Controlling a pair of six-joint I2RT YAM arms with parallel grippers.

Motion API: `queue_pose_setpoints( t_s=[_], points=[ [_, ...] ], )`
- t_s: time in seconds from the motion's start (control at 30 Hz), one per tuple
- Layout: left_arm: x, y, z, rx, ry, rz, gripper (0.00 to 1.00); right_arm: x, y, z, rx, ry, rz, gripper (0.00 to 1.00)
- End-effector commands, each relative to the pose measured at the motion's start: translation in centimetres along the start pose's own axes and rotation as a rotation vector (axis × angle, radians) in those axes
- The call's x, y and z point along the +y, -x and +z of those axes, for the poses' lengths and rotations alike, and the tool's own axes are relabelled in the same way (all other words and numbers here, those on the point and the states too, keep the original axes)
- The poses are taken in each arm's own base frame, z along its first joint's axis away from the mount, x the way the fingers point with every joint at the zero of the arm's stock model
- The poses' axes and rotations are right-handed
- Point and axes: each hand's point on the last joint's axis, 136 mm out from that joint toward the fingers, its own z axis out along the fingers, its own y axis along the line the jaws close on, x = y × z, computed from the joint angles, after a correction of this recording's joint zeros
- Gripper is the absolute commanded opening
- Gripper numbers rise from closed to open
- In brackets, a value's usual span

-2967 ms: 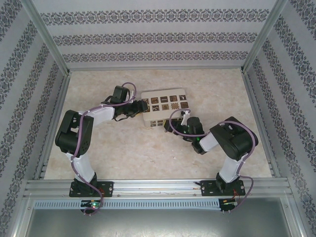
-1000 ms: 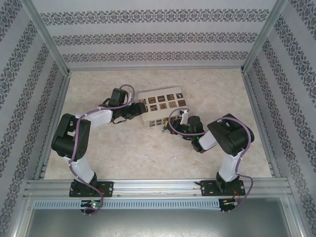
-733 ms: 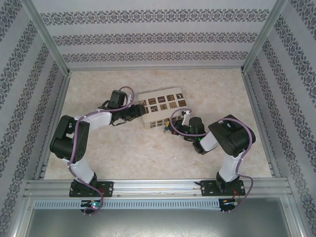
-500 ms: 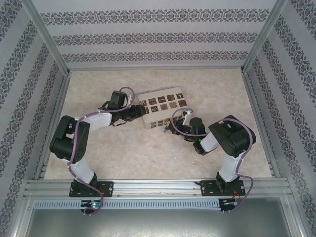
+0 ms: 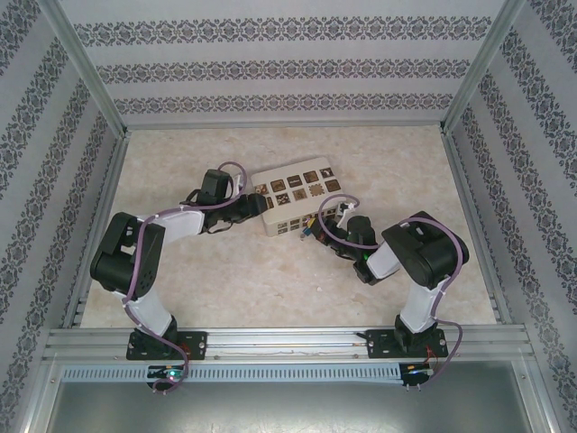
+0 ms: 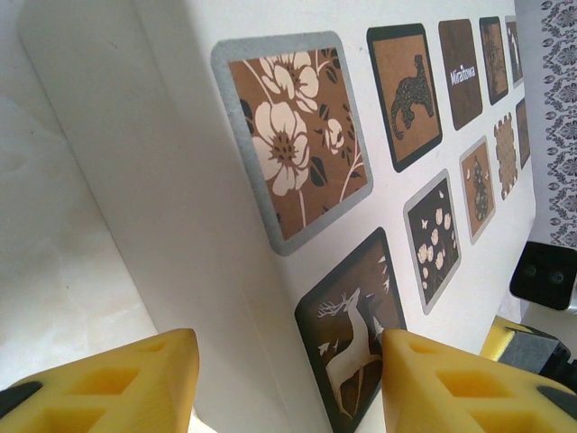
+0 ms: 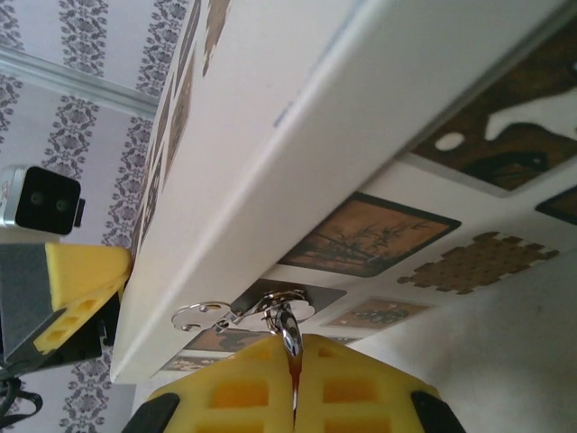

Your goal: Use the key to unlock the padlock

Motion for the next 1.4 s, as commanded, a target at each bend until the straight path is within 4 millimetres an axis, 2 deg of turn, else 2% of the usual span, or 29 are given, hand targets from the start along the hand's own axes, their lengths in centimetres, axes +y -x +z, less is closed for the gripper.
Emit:
queue_pose_setpoints(
  t_s=[0.0, 0.8, 1.17, 1.37],
  points=[
    [5.0, -5.2, 0.4, 0.134, 0.168, -0.100, 0.54, 1.3, 2.2, 0.0, -0.107, 0.025, 0.022, 0.00],
    [4.3, -5.3, 0.5, 0.115, 0.123, -0.114, 0.54, 1.7, 4.2, 0.7, -0.201, 0.017, 0.064, 0.00],
    [3.1, -4.8, 0.0, 0.096, 0.082, -0.116, 0.54, 0.9, 4.7, -0.9, -0.239, -0.025, 0.045, 0.00],
    [1.9, -4.2, -0.6, 0.075, 0.056, -0.104, 0.54, 1.3, 5.0, -1.7, -0.248, -0.027, 0.025, 0.00]
  ],
)
